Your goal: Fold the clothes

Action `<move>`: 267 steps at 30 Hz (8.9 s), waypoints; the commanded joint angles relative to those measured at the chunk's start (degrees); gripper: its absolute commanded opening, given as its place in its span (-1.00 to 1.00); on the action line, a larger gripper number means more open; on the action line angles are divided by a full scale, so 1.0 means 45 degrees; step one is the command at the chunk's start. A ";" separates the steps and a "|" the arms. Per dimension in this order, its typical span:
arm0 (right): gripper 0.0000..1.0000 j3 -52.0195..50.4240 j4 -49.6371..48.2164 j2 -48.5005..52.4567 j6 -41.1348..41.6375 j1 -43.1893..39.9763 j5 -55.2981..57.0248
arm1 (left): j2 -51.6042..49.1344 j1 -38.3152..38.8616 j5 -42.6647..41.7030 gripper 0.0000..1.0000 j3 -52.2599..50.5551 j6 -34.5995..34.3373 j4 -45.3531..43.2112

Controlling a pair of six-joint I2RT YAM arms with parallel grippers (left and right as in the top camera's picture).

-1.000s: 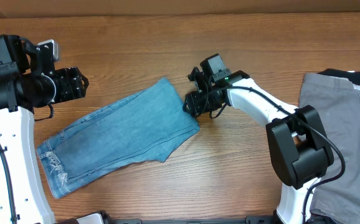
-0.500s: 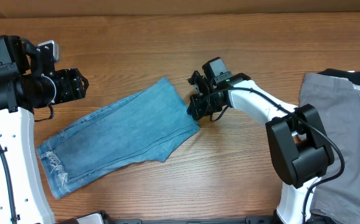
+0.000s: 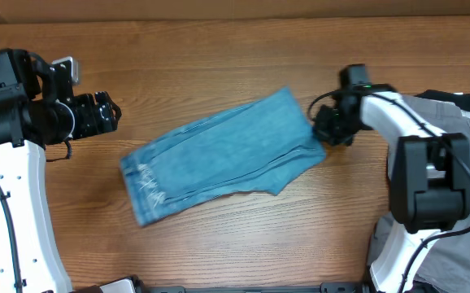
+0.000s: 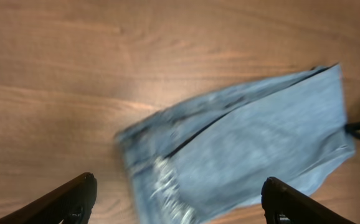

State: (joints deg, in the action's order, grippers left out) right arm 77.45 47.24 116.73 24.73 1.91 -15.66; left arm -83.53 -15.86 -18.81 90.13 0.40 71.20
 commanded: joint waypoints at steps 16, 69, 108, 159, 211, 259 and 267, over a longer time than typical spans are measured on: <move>-0.73 -0.0083 0.0442 -0.2793 -0.0311 0.2817 -0.3419 | -0.0340 -0.0063 -0.0170 0.94 -0.6368 -0.0437 -0.3342; -0.91 -0.0078 -0.0476 0.0763 0.3662 0.5581 -0.0544 | -0.5892 0.0699 -0.1399 -0.47 -0.9763 0.0471 -0.7261; -0.82 0.2050 0.0646 -0.3152 0.2016 0.4274 -0.1860 | -0.3541 0.1919 0.1341 -0.76 0.2205 -0.1433 0.1977; -0.92 0.0277 -0.1724 0.1161 0.3517 0.4012 -0.1209 | -0.7305 0.7985 0.2351 -0.37 0.2064 -0.7305 -0.3929; -0.13 0.1044 -0.1467 -0.2414 -0.3206 0.4124 -0.5994 | -0.6203 0.5673 0.2846 -0.19 0.0340 -0.4605 -0.1812; -0.92 -0.0714 -0.0151 -0.2798 -0.3094 0.5207 -0.1719 | -0.6295 0.5673 0.2905 0.10 -0.1671 -0.4600 -0.3604; 0.04 0.0155 0.0602 -0.3317 -0.4571 0.5129 -0.2370 | -0.6295 0.5673 0.2948 0.12 -0.1671 -0.4546 -0.3551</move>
State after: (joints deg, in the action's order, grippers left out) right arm 75.00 50.30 105.19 8.51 25.17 -21.52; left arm -111.44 9.39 -6.57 83.18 -20.95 54.94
